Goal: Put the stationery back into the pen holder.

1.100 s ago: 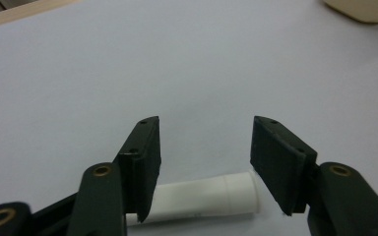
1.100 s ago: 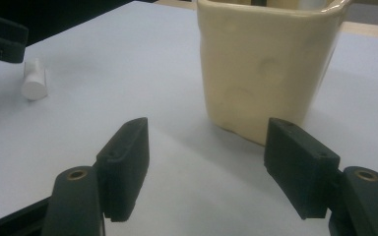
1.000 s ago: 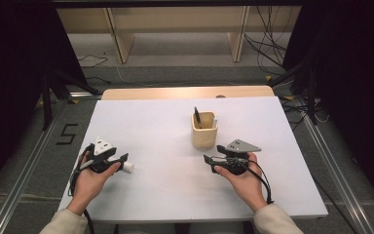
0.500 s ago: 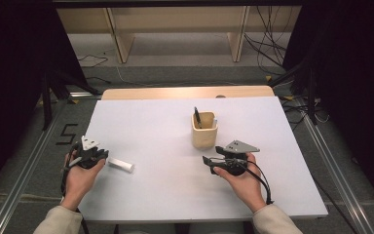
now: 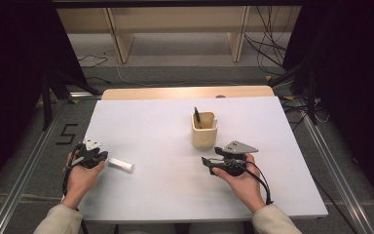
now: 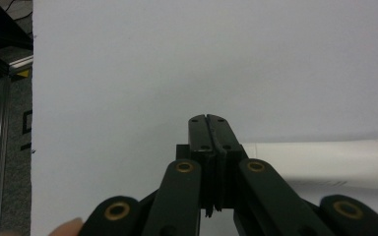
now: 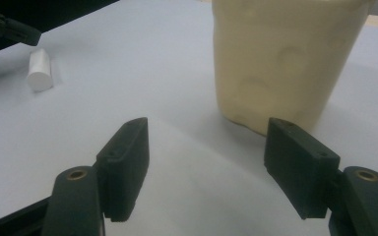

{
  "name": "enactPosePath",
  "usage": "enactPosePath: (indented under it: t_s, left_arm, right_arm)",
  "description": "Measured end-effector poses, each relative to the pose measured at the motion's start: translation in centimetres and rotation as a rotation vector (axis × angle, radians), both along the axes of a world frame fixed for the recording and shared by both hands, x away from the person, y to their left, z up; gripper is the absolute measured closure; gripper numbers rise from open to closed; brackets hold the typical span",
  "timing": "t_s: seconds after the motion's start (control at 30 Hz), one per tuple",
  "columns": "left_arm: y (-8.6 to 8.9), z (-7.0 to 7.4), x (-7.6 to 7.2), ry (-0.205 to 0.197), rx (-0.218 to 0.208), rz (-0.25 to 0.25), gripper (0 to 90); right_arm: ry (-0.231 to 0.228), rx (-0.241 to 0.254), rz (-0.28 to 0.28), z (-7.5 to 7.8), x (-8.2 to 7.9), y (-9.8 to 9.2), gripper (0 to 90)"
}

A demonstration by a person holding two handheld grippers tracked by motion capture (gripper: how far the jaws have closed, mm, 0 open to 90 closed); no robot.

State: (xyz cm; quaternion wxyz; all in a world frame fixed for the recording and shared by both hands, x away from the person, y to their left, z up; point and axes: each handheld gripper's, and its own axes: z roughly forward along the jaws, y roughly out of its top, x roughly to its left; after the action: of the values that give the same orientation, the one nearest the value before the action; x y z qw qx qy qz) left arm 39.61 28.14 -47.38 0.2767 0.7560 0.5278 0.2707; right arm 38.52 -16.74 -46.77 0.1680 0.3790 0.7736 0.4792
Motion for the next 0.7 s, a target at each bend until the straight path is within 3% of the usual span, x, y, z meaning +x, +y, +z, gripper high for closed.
enactPosePath:
  t_s: [0.13, 0.3, 0.53, 0.7]
  left_arm:
    - [0.1, -0.2, 0.4, 0.01, -0.012, 0.001, 89.6]
    - [-0.2, 0.2, 1.0, -0.008, -0.03, -0.02, 89.7]
    - [-1.0, -0.4, 2.0, 0.056, -0.007, -0.065, 89.7]
    - [-1.0, -0.5, 2.2, 0.071, -0.007, -0.066, 89.7]
  right_arm:
    - [-0.002, -0.004, 0.001, -0.1, 0.0, 0.1, 34.6]
    - [0.003, -0.008, 0.002, -0.1, 0.0, 0.2, 34.6]
    - [0.002, -0.009, 0.003, -0.1, 0.0, 0.3, 34.6]
    - [0.006, -0.009, -0.001, -0.1, 0.0, 0.2, 34.6]
